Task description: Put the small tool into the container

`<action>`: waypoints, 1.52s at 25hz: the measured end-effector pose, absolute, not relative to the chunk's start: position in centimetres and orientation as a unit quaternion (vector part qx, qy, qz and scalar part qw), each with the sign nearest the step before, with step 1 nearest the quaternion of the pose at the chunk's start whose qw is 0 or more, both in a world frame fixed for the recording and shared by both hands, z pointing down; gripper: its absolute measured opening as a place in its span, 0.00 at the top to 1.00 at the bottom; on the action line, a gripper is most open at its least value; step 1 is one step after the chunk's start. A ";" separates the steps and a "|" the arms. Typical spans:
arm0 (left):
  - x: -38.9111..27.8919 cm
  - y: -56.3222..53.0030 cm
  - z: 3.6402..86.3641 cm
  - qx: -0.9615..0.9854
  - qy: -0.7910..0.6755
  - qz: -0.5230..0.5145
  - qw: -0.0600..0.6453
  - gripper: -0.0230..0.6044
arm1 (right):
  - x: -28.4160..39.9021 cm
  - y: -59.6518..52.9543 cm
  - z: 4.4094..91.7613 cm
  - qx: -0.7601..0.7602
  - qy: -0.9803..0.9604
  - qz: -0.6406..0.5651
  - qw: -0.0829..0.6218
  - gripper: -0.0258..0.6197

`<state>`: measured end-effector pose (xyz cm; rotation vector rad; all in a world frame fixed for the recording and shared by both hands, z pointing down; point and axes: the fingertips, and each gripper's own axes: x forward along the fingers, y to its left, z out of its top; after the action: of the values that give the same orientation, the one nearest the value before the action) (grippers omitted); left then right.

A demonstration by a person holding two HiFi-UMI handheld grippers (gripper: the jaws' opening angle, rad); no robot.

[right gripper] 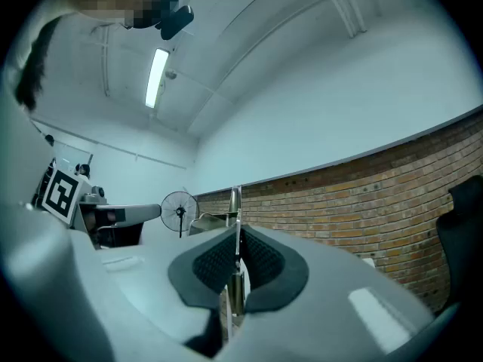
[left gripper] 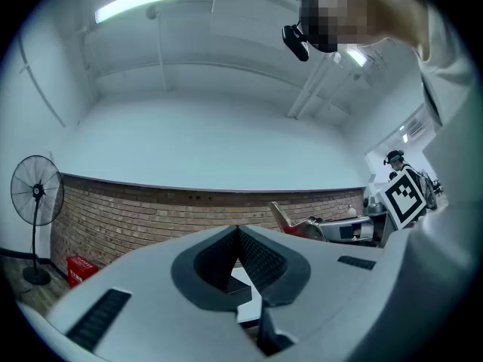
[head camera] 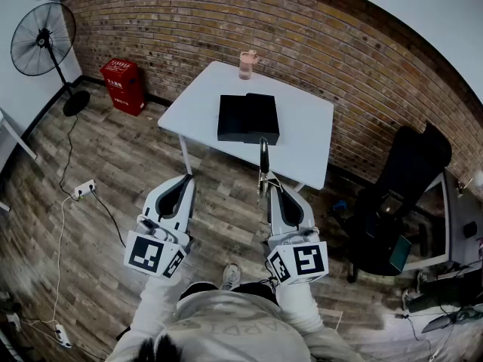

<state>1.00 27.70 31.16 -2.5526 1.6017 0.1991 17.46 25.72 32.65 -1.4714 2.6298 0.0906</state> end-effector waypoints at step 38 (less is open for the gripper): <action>5.2 16.8 31.6 -0.830 0.550 0.062 0.067 0.96 | 20.6 13.3 34.3 -0.455 0.887 -0.009 0.078 0.94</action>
<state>5.24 16.76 31.63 -2.5018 1.6584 0.1862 20.62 13.30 34.27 -1.3640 2.6562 -0.0273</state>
